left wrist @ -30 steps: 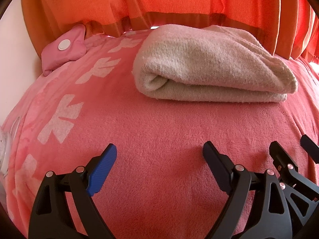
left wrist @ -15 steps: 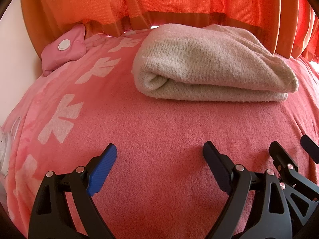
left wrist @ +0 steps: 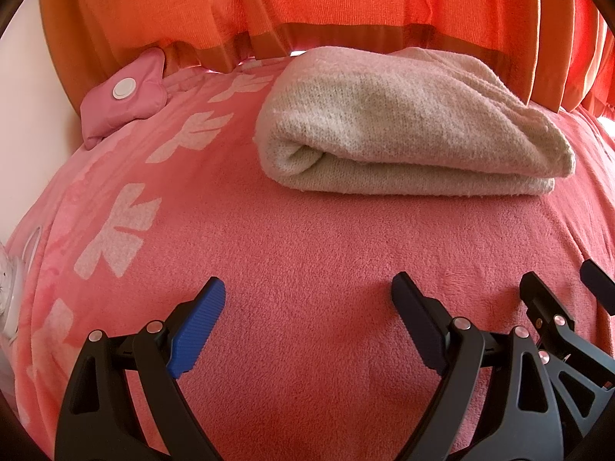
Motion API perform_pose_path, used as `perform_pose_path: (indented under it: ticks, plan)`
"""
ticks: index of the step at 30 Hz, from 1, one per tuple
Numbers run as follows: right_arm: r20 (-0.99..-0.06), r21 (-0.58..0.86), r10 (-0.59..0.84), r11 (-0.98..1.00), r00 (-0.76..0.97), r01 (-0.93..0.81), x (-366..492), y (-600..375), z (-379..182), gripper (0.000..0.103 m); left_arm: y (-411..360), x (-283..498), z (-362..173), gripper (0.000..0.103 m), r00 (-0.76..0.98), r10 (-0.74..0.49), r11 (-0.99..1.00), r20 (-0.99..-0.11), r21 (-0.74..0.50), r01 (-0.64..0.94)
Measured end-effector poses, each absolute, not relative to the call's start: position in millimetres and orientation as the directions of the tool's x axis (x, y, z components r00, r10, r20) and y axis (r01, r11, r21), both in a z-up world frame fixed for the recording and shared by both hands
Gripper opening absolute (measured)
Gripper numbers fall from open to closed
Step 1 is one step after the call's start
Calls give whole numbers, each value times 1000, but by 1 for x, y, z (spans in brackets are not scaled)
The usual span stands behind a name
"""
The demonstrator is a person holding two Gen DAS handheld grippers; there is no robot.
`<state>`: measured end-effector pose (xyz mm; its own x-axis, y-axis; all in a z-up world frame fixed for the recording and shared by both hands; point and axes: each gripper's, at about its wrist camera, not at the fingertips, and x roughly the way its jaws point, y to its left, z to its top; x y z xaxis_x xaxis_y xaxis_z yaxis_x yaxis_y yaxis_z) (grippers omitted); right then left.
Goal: Fold small clothes
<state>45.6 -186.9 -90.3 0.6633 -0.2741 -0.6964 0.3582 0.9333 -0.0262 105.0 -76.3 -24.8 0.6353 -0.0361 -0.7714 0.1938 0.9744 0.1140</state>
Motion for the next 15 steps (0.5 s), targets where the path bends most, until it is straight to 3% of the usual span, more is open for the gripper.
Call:
perform_pose_path:
  ticks: [15]
  plan:
    - [-691,-44,-293,930,661,366,44,-183,-89,66,-77,105,-25,86,635,-36,974,-771,115,194]
